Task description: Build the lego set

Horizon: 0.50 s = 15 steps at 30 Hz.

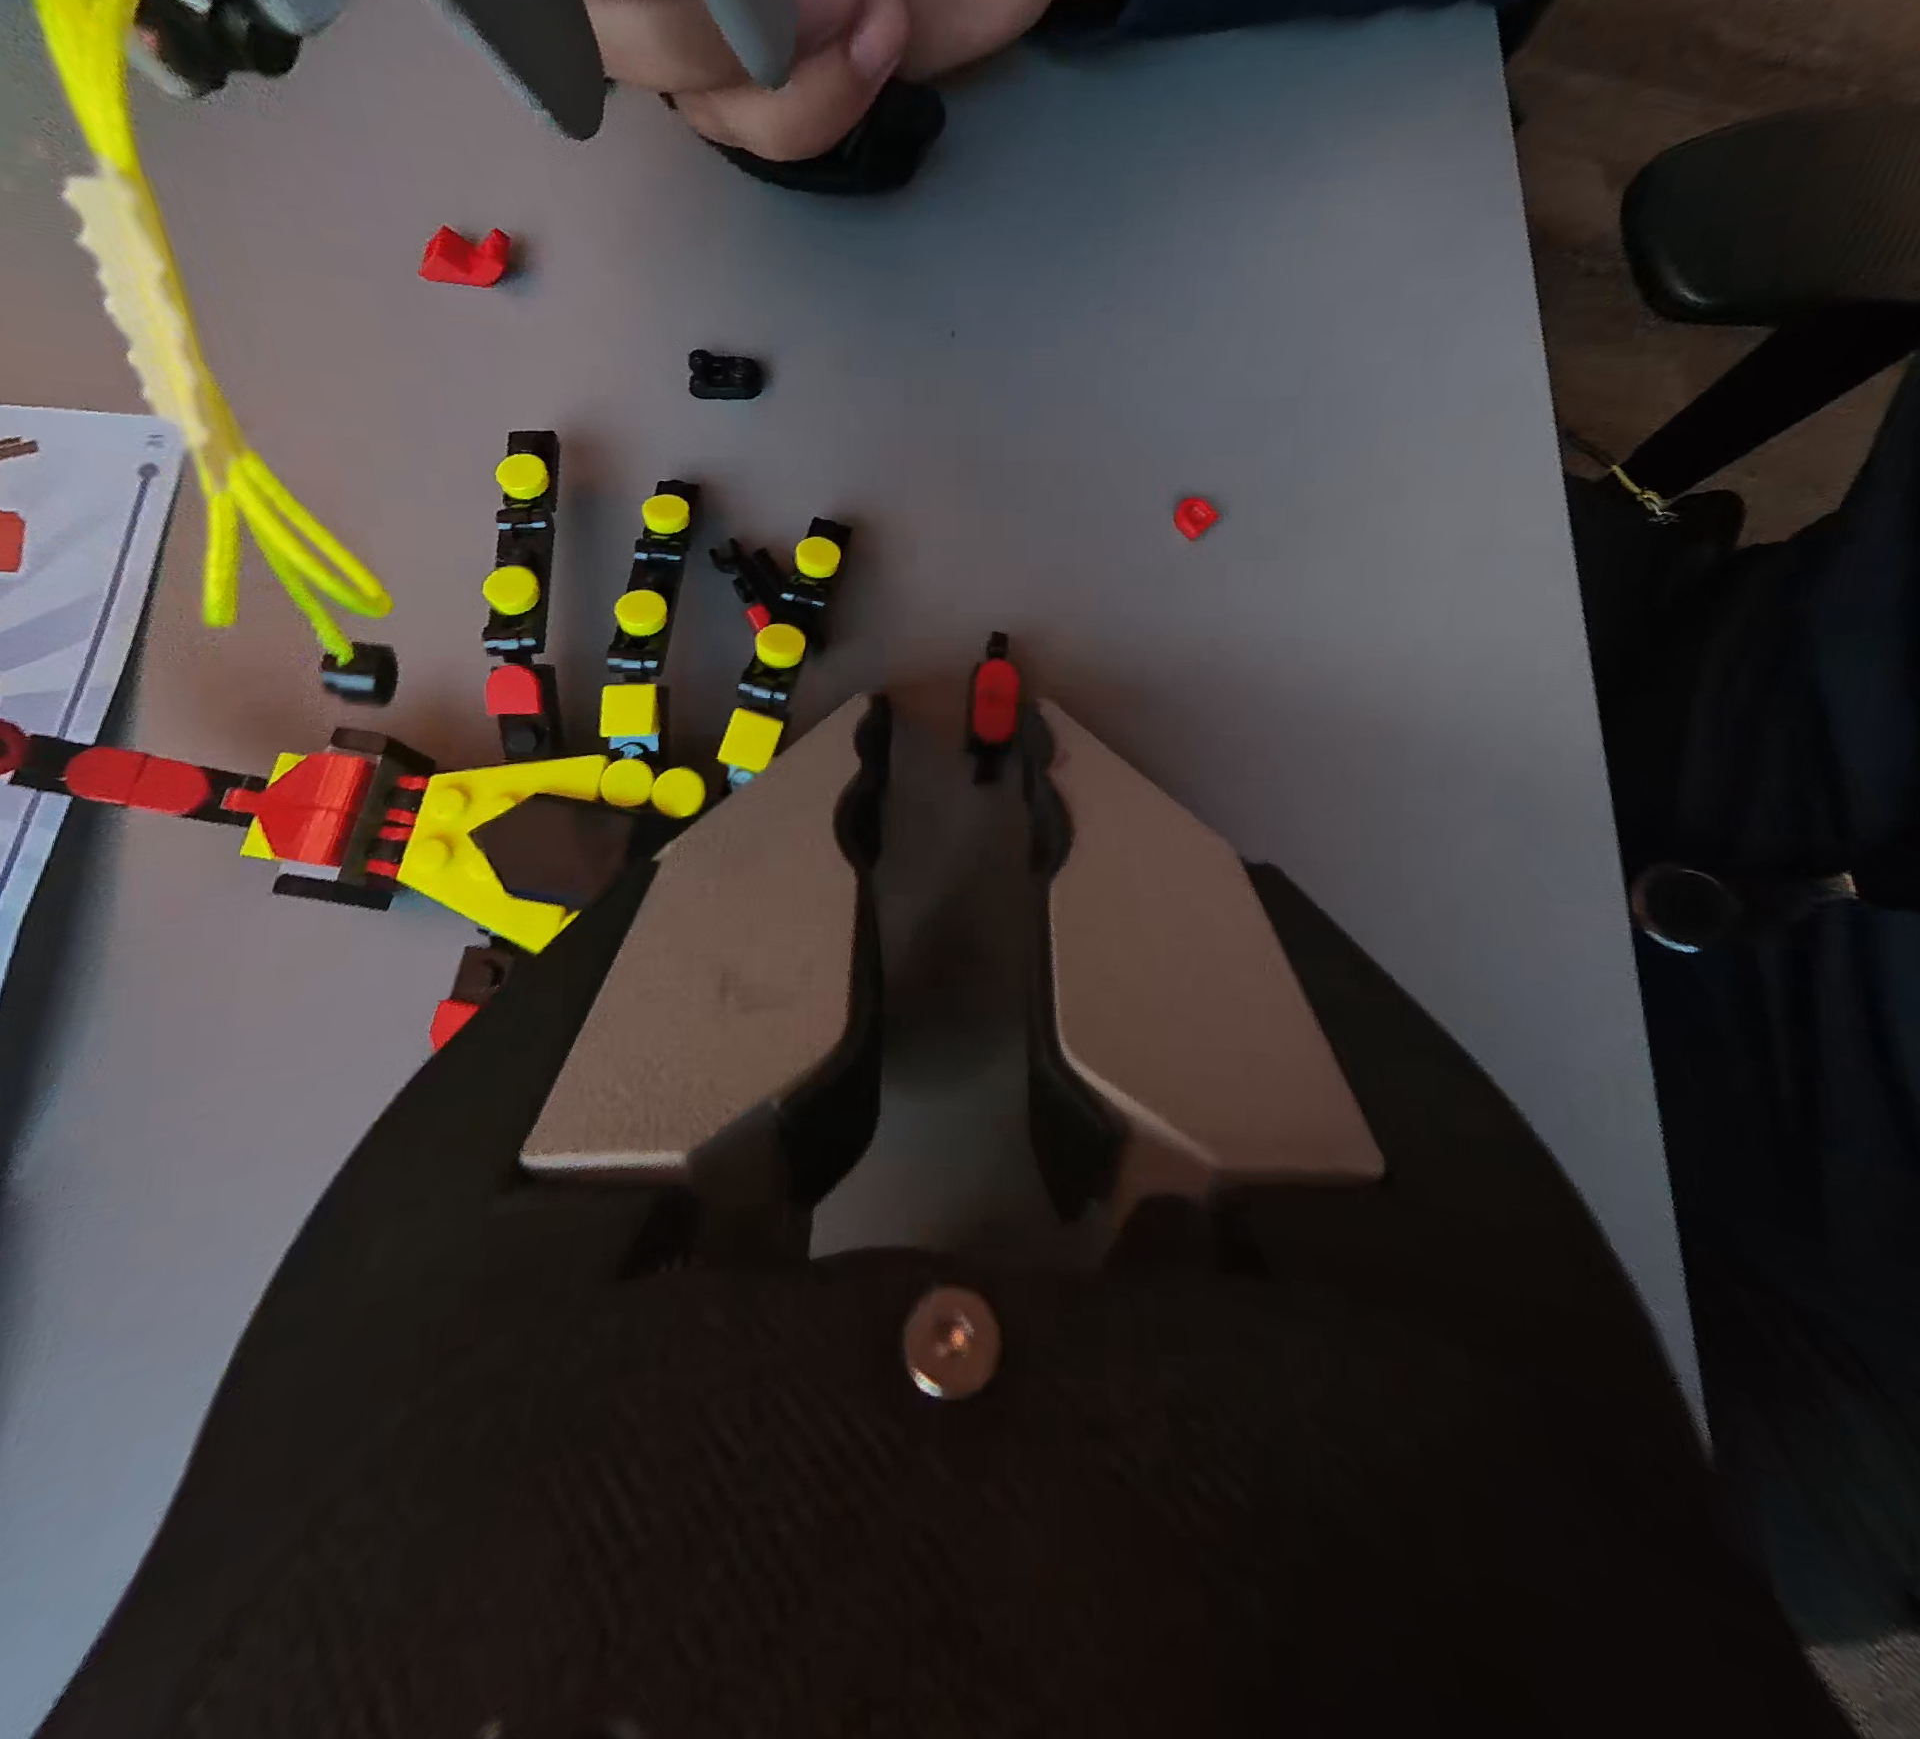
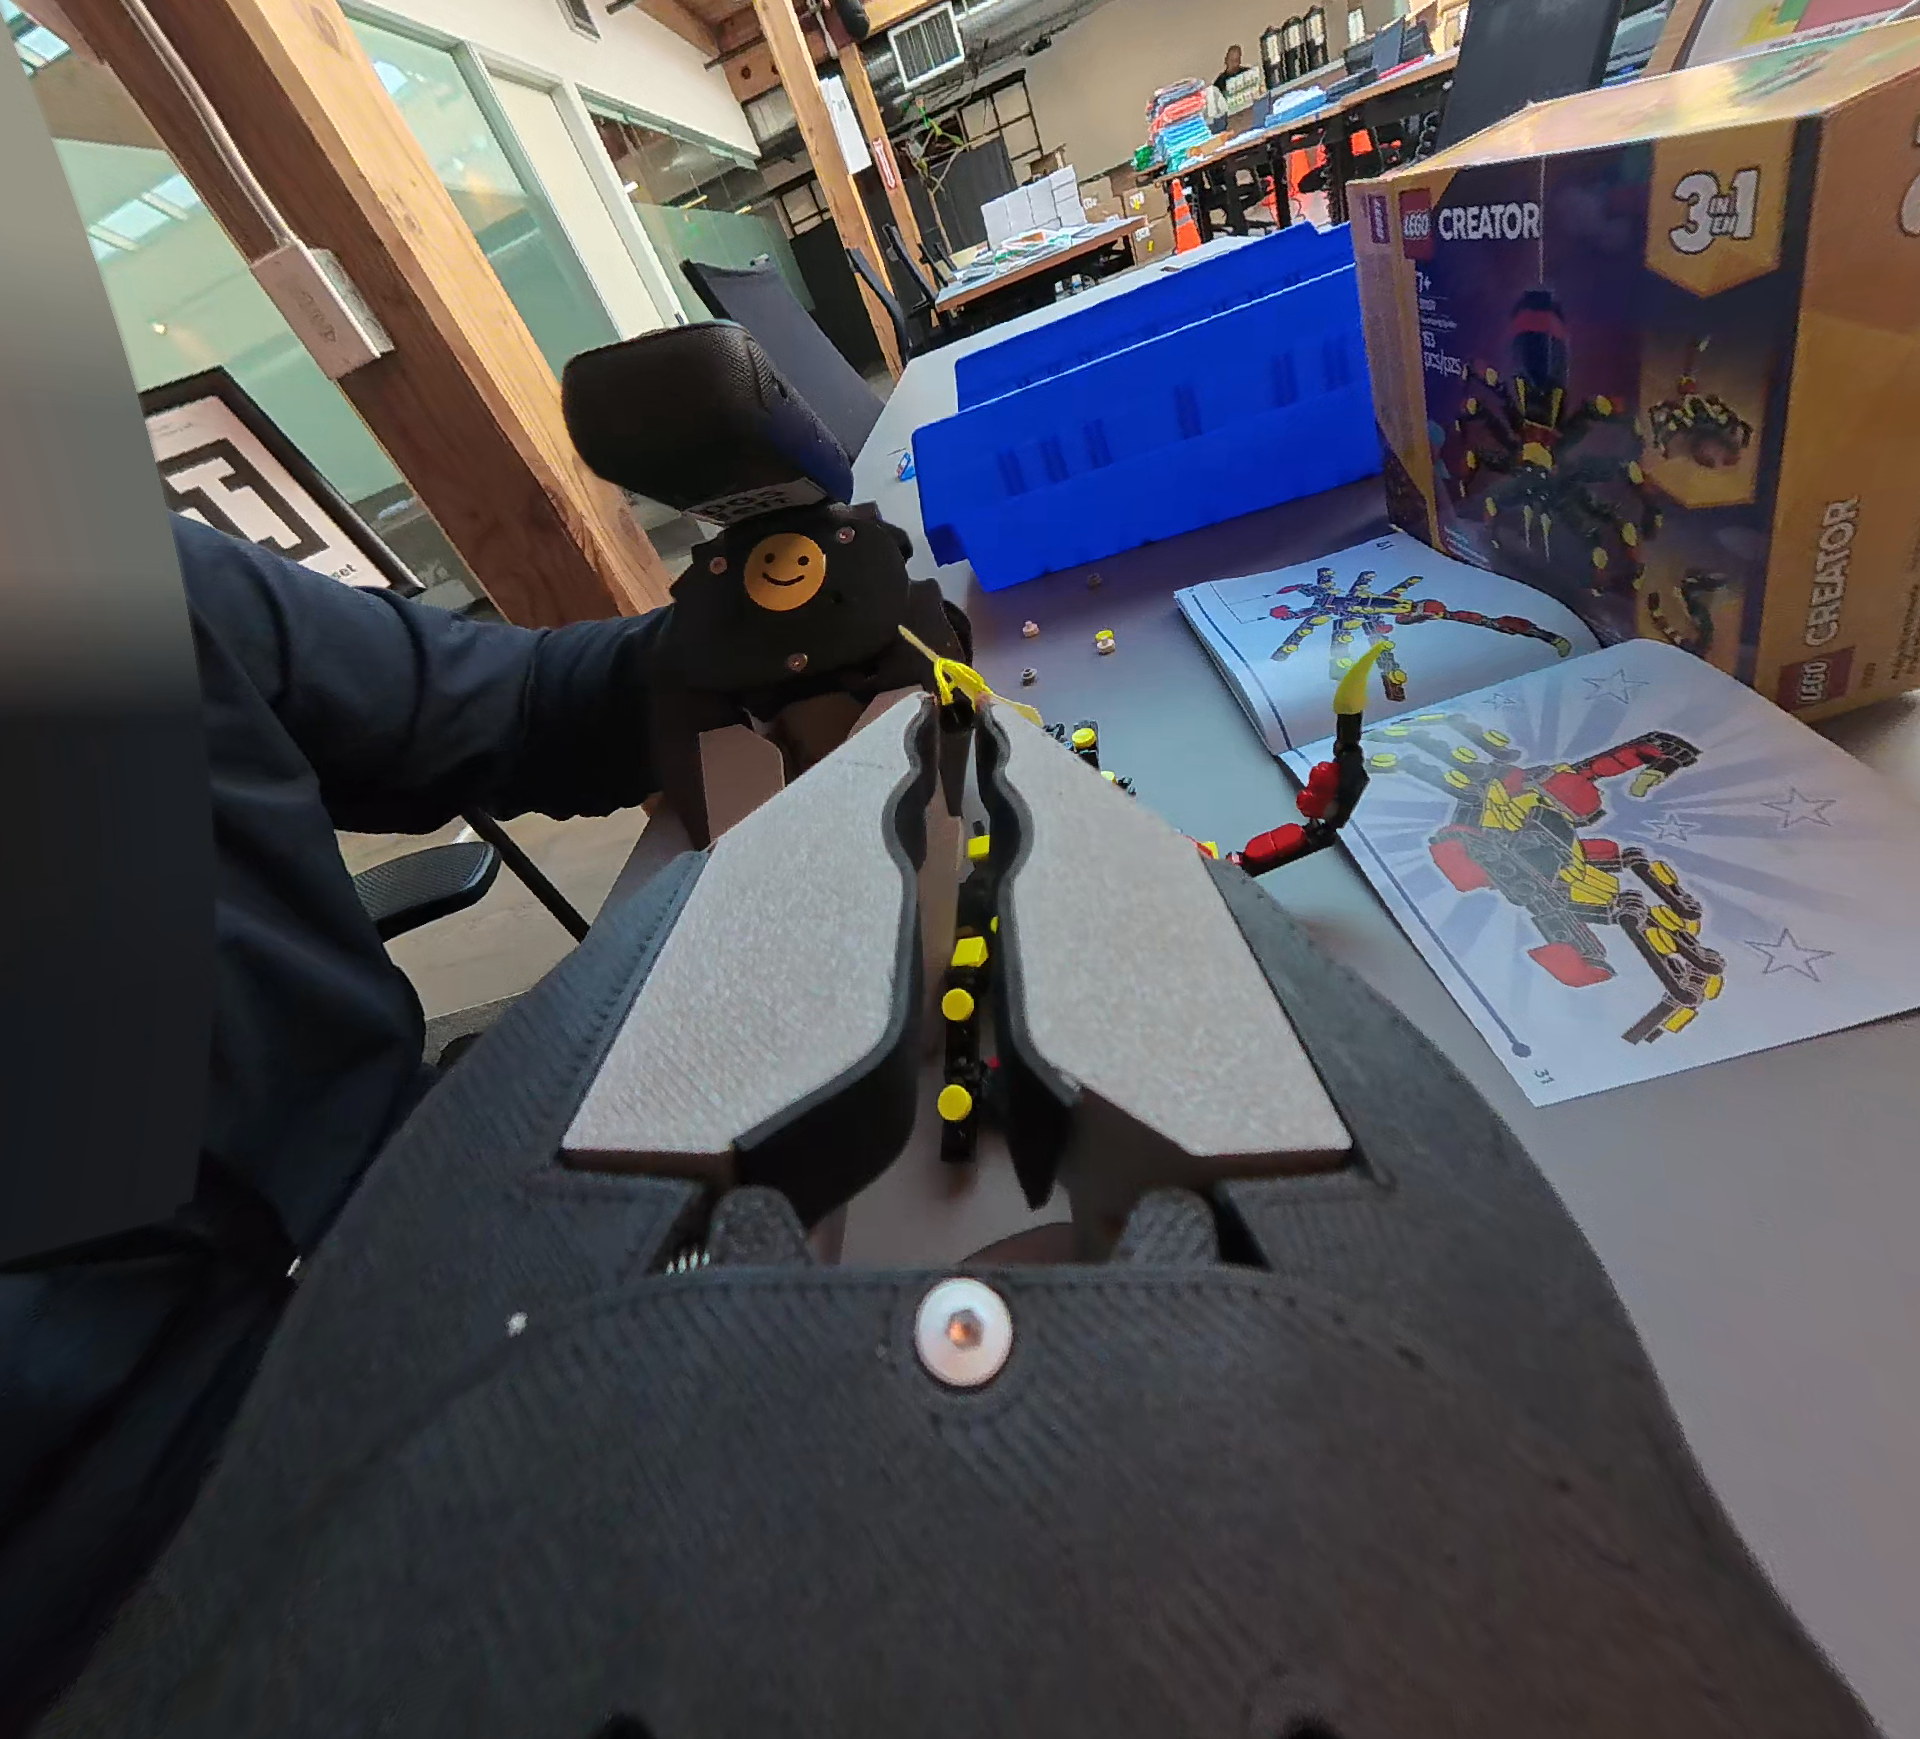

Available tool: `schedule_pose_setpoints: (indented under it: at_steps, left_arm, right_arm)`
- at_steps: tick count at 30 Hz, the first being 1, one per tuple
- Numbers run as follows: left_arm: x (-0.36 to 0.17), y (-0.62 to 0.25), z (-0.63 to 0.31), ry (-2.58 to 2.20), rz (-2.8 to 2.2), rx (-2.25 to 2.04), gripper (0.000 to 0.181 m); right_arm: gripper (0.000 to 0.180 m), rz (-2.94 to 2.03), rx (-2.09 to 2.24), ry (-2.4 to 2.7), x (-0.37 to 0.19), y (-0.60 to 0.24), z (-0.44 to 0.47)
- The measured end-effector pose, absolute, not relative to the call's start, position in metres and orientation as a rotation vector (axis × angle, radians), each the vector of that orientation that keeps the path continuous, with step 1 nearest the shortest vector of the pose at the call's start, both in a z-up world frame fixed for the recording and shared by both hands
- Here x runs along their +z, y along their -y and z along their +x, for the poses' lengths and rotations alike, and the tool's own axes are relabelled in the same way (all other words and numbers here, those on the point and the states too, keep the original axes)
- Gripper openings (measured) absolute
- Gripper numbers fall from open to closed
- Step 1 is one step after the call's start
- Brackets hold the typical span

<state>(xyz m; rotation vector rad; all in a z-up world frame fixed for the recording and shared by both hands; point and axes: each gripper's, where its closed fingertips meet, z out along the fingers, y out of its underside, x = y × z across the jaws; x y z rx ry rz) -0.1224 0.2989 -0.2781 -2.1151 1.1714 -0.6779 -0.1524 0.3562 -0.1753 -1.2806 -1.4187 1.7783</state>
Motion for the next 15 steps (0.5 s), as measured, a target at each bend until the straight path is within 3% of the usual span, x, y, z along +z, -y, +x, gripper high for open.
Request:
schedule_pose_setpoints:
  at_steps: [1, 15]
  left_arm:
    - [-0.278, -0.301, -0.126, -1.169, -2.115, -0.66, 0.025]
    - [-0.219, -0.358, -0.182, -0.721, -1.933, -0.443, 0.021]
  right_arm:
    - [0.002, -1.281, 1.777, 1.416, -0.175, -0.357, -0.152]
    - [0.002, -1.298, 1.819, 1.368, -0.17, -0.359, -0.151]
